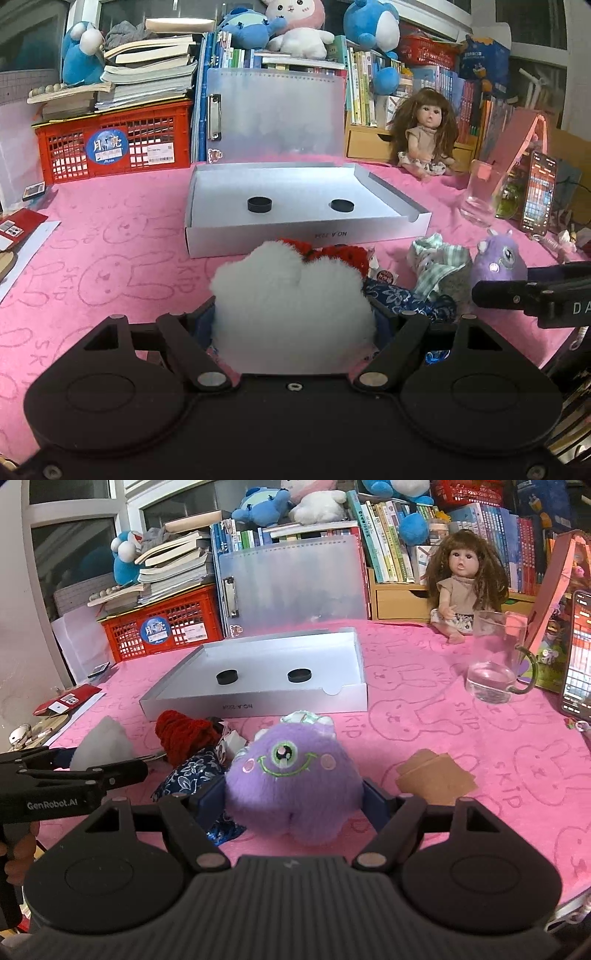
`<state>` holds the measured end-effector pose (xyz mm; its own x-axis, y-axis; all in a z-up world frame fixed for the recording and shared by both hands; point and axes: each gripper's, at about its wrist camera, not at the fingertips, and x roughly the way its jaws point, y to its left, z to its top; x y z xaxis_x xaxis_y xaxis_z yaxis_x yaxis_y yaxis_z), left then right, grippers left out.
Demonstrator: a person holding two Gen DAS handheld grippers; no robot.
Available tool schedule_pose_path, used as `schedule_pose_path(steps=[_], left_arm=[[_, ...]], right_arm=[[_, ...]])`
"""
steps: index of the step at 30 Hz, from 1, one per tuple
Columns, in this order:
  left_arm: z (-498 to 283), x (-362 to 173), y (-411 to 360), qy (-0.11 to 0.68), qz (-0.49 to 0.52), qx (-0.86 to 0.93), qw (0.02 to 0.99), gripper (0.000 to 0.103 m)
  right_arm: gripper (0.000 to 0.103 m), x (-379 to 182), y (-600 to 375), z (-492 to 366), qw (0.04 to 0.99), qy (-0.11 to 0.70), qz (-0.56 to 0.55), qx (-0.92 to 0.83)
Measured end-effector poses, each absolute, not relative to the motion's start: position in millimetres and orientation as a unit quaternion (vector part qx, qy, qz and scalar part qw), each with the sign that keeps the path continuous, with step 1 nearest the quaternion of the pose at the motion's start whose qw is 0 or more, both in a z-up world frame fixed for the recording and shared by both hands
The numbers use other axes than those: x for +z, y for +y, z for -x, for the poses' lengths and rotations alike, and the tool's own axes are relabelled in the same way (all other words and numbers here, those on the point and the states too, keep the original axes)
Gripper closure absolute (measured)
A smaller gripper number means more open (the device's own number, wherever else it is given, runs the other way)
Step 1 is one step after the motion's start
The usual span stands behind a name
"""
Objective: Organize objects
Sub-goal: 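Lift and carry both plushes over the white box tray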
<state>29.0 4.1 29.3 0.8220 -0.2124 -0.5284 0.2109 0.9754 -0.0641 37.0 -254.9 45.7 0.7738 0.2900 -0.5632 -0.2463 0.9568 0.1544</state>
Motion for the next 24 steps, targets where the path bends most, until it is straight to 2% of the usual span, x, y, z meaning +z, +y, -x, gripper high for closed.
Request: schedule_pose_path(steps=[24], left_arm=[[-45.8,43.0,6.7,0.267,0.01,-0.109,0.957,0.026]], right_arm=[[0.025,55.9,-261.5,-43.7,0.948,0.291,-0.037,0.125]])
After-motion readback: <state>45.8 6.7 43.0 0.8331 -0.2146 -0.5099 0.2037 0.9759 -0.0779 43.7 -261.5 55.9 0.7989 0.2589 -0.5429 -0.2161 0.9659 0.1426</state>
